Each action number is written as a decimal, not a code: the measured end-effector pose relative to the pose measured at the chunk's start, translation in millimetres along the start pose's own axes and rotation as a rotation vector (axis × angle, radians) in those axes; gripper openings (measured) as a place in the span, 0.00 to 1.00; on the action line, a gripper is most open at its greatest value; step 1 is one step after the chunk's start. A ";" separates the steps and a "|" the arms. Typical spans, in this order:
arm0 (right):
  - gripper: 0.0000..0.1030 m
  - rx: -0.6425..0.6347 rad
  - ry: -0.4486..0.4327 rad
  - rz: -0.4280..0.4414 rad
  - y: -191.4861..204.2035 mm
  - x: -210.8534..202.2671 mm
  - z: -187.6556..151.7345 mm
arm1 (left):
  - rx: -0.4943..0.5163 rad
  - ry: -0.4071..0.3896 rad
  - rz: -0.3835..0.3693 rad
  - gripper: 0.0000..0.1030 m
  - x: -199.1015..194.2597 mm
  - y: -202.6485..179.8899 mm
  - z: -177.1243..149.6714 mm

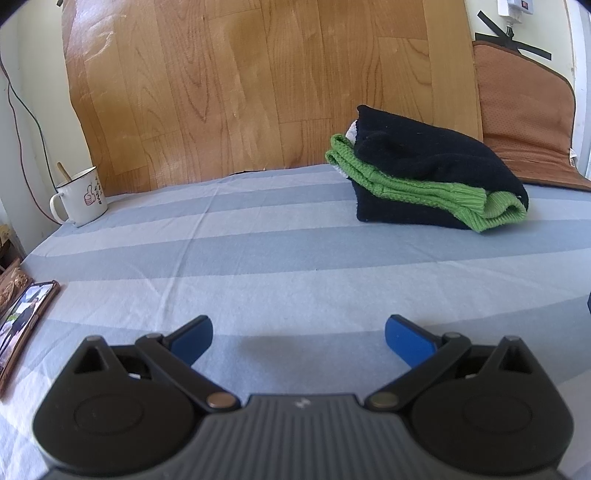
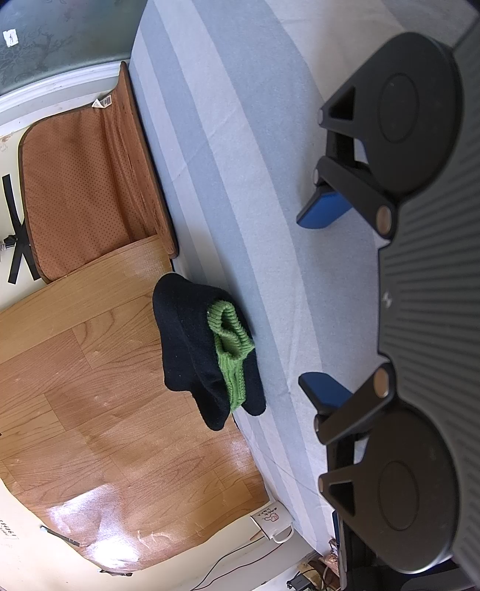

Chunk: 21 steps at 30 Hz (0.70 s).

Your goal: Fold small clothes

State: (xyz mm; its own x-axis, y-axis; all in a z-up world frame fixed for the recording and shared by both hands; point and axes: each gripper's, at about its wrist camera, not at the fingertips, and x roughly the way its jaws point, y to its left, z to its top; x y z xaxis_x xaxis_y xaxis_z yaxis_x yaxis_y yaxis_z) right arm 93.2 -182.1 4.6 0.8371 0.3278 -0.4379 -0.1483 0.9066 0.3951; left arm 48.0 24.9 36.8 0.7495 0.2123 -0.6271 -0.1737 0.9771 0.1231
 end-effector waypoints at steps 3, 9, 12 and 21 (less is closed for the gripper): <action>0.84 0.000 0.000 0.000 -0.2 0.1 0.1 | 0.003 -0.001 -0.001 1.00 -0.1 -0.6 0.2; 0.84 0.000 0.000 0.000 -0.1 0.1 0.0 | 0.008 -0.005 -0.003 1.00 -0.7 -0.9 -0.2; 0.84 0.000 0.000 0.000 -0.1 0.1 0.1 | 0.010 -0.007 -0.005 1.00 -0.8 -1.0 -0.2; 0.84 0.000 0.000 0.000 -0.1 0.1 0.1 | 0.020 -0.011 -0.010 1.00 -1.5 -2.7 0.0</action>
State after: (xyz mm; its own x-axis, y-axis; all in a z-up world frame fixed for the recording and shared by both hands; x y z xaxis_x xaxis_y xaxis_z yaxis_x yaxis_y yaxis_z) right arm 93.3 -182.1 4.6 0.8370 0.3278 -0.4382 -0.1483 0.9066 0.3950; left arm 47.4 22.0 37.4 0.7579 0.2029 -0.6200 -0.1536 0.9792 0.1326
